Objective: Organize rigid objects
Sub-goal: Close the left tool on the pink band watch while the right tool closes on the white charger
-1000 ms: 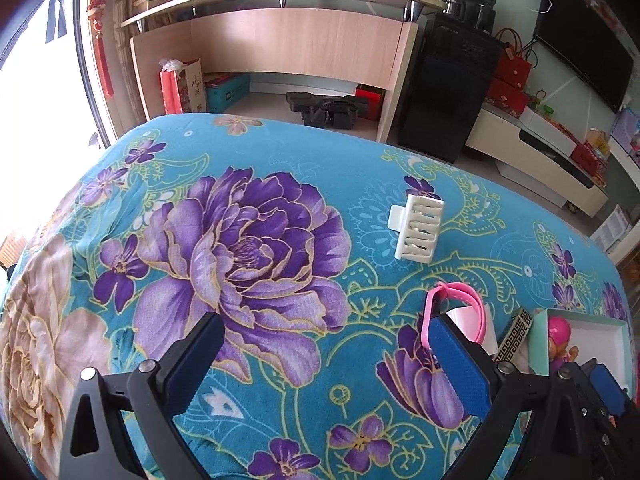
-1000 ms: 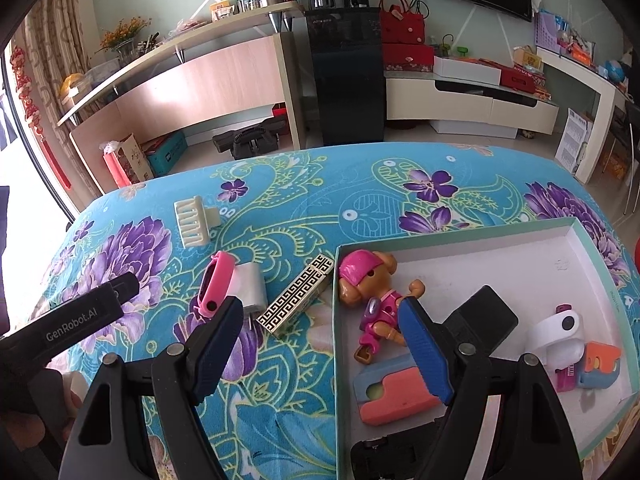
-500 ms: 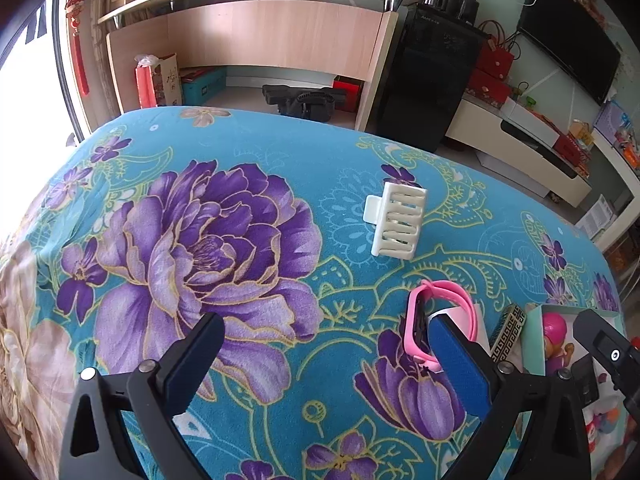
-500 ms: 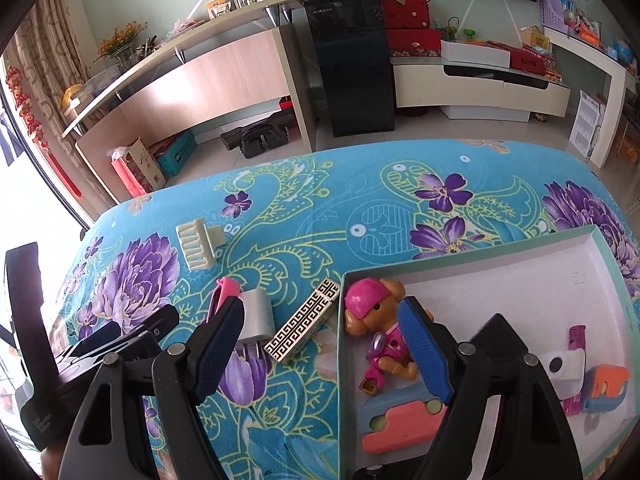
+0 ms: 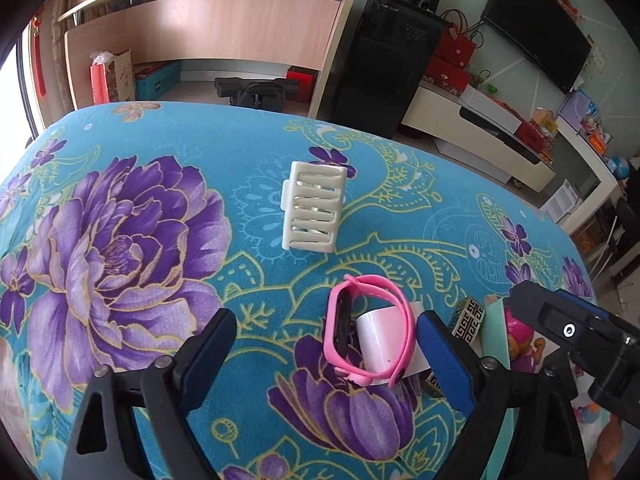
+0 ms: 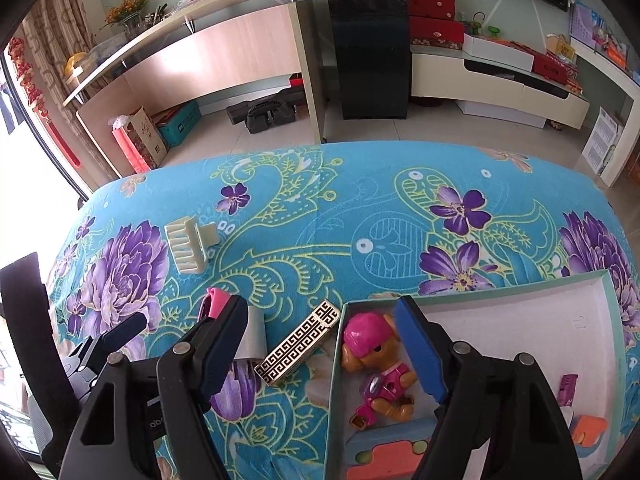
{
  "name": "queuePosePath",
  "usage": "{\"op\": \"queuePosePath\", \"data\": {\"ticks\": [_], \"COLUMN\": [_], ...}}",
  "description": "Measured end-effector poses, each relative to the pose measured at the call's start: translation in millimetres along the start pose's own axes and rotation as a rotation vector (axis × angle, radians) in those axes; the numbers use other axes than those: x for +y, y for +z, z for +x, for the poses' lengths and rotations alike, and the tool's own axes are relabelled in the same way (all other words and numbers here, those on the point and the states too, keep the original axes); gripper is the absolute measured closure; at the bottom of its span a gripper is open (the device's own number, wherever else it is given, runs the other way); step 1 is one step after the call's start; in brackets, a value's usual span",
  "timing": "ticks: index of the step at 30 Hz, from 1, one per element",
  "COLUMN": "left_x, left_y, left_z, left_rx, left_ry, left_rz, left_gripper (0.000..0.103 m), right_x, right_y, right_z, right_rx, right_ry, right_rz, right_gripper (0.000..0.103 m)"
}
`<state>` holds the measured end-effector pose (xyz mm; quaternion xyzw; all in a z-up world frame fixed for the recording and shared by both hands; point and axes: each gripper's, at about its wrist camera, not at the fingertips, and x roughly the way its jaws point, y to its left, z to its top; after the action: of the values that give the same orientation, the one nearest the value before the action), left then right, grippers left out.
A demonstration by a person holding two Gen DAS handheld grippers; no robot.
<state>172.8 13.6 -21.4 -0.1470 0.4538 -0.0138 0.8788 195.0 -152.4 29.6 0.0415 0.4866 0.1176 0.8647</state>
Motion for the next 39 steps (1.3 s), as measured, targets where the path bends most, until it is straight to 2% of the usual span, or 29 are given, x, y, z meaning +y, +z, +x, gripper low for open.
{"op": "queuePosePath", "data": {"ticks": [2, 10, 16, 26, 30, 39], "left_x": [-2.3, -11.1, -9.6, 33.5, 51.2, 73.3], "left_y": [-0.2, -2.2, -2.4, 4.7, 3.4, -2.2], "left_z": [4.1, 6.2, 1.7, -34.7, -43.0, -51.2], "left_rx": [0.008, 0.017, 0.017, -0.052, -0.052, -0.052], "left_ry": [-0.011, -0.092, -0.078, 0.102, 0.173, 0.197], "left_rz": [0.004, 0.024, 0.023, -0.064, -0.093, -0.139], "left_gripper": [0.014, 0.05, 0.052, 0.052, 0.052, 0.052], "right_x": [-0.2, -2.1, -0.3, 25.8, 44.8, 76.0], "right_y": [0.2, 4.0, 5.8, 7.5, 2.9, -10.0], "right_z": [5.2, 10.3, 12.3, 17.3, 27.7, 54.0], "right_rx": [0.018, 0.049, 0.064, 0.076, 0.107, 0.176], "right_ry": [0.005, 0.006, 0.009, 0.013, 0.016, 0.015], "right_rz": [-0.004, -0.035, -0.049, -0.118, -0.173, -0.254], "right_gripper": [0.026, 0.026, 0.027, 0.027, 0.039, 0.054]}}
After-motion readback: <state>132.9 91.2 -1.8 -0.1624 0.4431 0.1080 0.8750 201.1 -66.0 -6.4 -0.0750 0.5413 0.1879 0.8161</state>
